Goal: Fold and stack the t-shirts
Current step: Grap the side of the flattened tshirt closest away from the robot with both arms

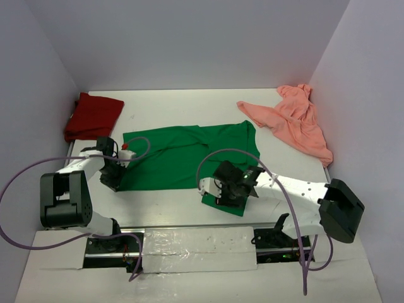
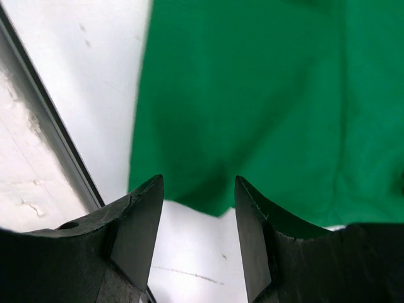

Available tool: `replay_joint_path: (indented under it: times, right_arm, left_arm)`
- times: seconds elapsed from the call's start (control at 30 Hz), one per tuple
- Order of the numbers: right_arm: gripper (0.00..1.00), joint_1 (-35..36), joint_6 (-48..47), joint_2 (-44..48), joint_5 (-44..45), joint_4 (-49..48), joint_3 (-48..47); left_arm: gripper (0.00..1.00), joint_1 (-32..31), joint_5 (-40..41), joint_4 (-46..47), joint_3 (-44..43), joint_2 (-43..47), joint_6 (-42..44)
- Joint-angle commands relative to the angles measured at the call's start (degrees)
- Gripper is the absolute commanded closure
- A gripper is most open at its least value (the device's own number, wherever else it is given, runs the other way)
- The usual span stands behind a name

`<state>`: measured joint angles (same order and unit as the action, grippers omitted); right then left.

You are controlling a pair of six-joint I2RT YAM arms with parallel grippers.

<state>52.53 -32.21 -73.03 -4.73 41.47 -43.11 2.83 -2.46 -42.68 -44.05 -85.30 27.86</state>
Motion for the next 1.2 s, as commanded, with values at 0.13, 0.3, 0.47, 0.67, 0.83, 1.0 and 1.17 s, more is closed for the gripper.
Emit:
replay_joint_path:
  times: [0.13, 0.3, 0.47, 0.67, 0.83, 1.0, 1.17]
  right_arm:
    - [0.44, 7.66, 5.04, -7.20, 3.77, -7.89, 1.54]
    - [0.46, 9.51, 6.19, -10.90, 3.06, -9.04, 0.14]
    - [0.49, 9.78, 6.63, -12.65, 3.32, -10.53, -0.92]
    - [0.60, 9.87, 7.42, -17.66, 2.54, -10.28, -2.59]
    - [0.83, 10.05, 7.68, -18.98, 2.18, -9.48, -2.68]
    - [1.00, 10.04, 7.77, -19.60, 2.45, -8.69, -2.24]
    - [1.00, 9.96, 8.91, -16.44, 4.29, -7.90, -2.33]
  left_arm:
    - [0.93, 0.07, -3.52, -2.24, 2.66, -0.92, -0.87]
    - [0.93, 0.07, -3.96, -1.89, 3.01, -0.57, -0.96]
    - [0.93, 0.07, -4.39, -1.89, 3.01, -0.75, -0.70]
    - [0.94, 0.07, -4.75, -1.80, 3.18, -0.31, -0.70]
    - [0.94, 0.07, -5.27, -1.97, 3.10, -0.13, -0.52]
    - [0.94, 0.07, -5.71, -2.06, 3.01, -0.31, -0.35]
    - [0.94, 0.07, -6.68, -3.11, 1.96, 0.74, -0.26]
